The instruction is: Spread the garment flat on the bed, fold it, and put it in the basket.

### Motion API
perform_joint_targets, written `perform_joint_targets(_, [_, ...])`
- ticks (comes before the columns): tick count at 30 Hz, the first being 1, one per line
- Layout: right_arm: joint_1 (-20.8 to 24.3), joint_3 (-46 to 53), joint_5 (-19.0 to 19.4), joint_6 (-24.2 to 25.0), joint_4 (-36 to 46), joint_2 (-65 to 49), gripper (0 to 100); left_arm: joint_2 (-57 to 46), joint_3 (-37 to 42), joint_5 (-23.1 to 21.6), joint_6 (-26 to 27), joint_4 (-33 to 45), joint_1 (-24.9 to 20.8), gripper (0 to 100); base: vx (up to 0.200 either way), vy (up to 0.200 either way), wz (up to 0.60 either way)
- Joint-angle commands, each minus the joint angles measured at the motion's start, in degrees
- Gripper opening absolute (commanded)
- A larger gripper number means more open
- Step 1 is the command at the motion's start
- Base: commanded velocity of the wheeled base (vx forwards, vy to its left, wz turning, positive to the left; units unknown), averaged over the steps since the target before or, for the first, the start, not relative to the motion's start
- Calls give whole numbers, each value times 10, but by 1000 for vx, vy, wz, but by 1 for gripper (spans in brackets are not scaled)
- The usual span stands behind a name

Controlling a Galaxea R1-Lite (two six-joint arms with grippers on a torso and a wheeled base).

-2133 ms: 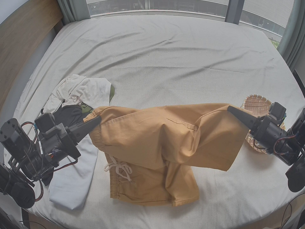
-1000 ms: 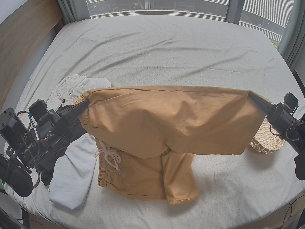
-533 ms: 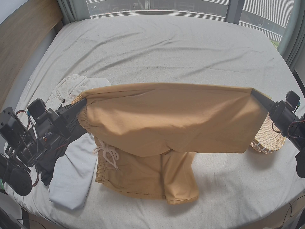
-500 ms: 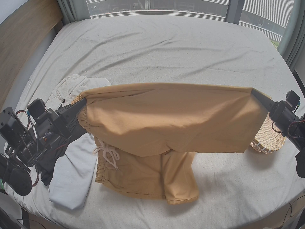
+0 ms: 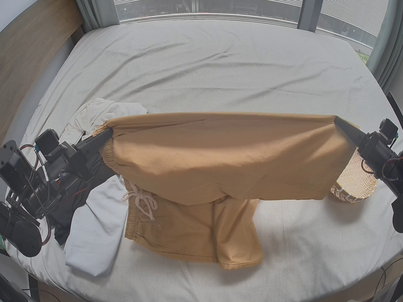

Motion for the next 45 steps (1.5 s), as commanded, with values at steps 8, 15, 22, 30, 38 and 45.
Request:
perform_joint_targets(8, [-5,-2,0,1,0,0,0,1,-1,1,-1,-1,0,0,0,0,0])
perform_joint_targets(15, [-28,-3,32,4,-4,0,0,0,-8,3,-14,-1,0,0,0,0,0])
perform_joint_targets(22, [-24,-8,34,6,-10,-1,0,-7,-9,3,-35,-1,-6,0,0,0,0])
perform_joint_targets(30, [-22,-23,42,24,-33,-15,0,-37,-19,3,-65,-1,-8,0,0,0,0])
perform_joint_targets(38, [-19,-39,42,45,-32,-45,0,-71,-25,2,-123,-1,-9,0,0,0,0])
perform_joint_targets(45, [-20,-38,42,45,-32,-44,0,-67,-20,2,-122,-1,-9,0,0,0,0])
